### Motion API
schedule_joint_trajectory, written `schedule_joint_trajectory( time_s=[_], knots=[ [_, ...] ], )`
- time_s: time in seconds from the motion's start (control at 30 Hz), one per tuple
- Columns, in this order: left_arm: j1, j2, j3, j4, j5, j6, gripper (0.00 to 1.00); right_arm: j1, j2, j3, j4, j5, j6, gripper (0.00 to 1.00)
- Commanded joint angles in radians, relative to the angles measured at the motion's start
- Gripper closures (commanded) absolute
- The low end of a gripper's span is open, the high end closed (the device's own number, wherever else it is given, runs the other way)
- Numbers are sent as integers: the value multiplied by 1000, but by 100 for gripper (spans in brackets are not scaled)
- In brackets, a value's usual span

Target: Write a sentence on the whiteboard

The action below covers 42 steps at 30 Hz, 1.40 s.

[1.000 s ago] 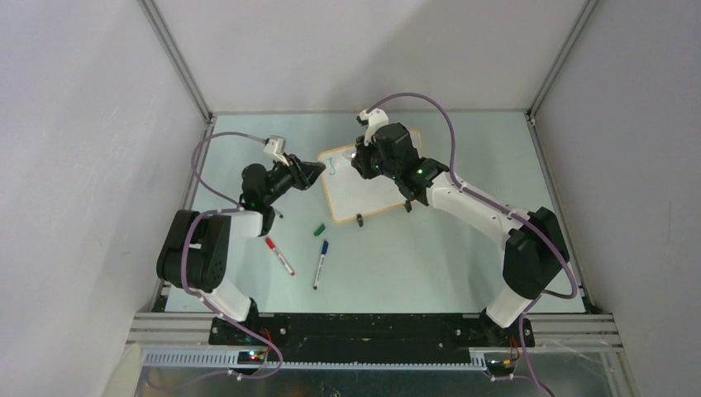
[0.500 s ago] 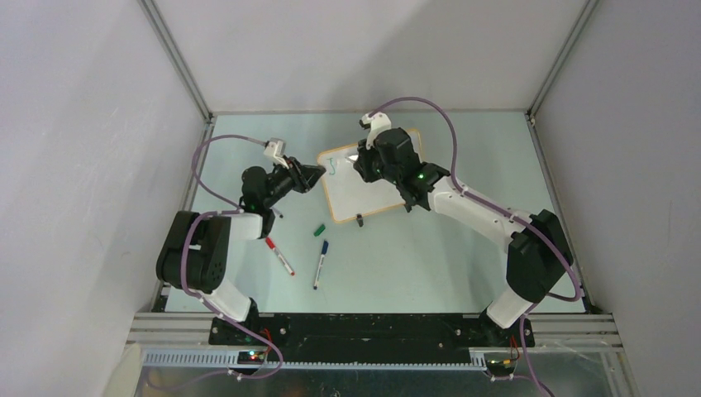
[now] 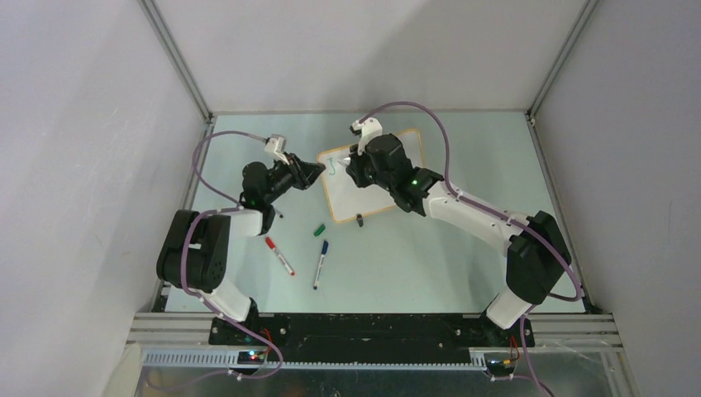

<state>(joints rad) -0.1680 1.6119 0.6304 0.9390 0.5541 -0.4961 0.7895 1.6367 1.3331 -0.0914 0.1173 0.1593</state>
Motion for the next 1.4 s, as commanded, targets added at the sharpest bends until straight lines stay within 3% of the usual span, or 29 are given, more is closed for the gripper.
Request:
schedule_joint_trajectory(
  time_s=[0.0,0.2,0.73,1.37],
  knots=[
    [-8,9,49,-18,7,17,72,7,-4,1,48,22,-9,100],
    [-8,20,70,-53,7,22,83,5,9,1,47,55,-8,100],
    [-7,21,88,-112,-18,45,99,3,37,1,54,76,-12,100],
    [-7,24,92,-116,-20,42,100,1,80,35,35,94,7,100]
  ],
)
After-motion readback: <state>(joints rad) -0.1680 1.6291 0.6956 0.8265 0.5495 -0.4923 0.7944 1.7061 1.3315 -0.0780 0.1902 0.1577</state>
